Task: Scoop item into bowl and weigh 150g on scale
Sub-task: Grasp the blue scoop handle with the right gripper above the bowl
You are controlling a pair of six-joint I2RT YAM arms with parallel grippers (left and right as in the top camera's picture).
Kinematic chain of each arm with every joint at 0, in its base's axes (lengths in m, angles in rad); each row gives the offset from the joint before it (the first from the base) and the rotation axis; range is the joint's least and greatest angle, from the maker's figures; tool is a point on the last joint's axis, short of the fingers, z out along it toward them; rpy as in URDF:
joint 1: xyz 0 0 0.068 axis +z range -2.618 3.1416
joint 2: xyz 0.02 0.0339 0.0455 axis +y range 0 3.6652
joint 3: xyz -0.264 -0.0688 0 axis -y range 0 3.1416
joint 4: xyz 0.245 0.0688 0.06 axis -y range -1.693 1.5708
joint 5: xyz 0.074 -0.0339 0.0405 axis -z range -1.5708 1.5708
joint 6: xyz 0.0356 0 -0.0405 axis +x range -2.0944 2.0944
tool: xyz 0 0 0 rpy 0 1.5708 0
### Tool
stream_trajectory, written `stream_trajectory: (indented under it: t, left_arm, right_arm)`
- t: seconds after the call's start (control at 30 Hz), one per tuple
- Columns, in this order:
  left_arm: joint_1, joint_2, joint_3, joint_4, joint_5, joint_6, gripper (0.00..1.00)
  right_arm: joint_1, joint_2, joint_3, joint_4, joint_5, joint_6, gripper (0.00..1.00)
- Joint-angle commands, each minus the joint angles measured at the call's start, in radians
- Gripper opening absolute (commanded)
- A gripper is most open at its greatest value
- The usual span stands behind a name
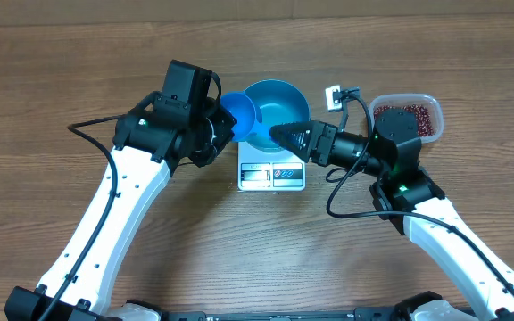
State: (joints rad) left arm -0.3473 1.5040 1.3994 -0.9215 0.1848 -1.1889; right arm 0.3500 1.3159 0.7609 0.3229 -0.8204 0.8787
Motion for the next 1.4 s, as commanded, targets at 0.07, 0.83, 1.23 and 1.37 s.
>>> stream_trajectory:
  t: [0.07, 0.83, 1.23, 1.37]
  left_arm:
    - [-0.007, 0.007, 0.005, -0.008, -0.056, 0.041, 0.05]
    - [-0.035, 0.095, -0.002, -0.024, -0.125, 0.024, 0.04]
    - [-0.048, 0.095, -0.002, -0.009, -0.114, 0.022, 0.05]
    - [-0.076, 0.095, -0.002, -0.004, -0.116, 0.009, 0.04]
  right_arm:
    - [0.066, -0.008, 0.019, -0.016, 0.092, -0.011, 0.49]
    - [0.116, 0.003, 0.019, -0.154, 0.305, 0.078, 0.30]
    - [0.116, 0.003, 0.019, -0.153, 0.308, 0.117, 0.29]
    - [0.116, 0.003, 0.019, -0.153, 0.308, 0.117, 0.28]
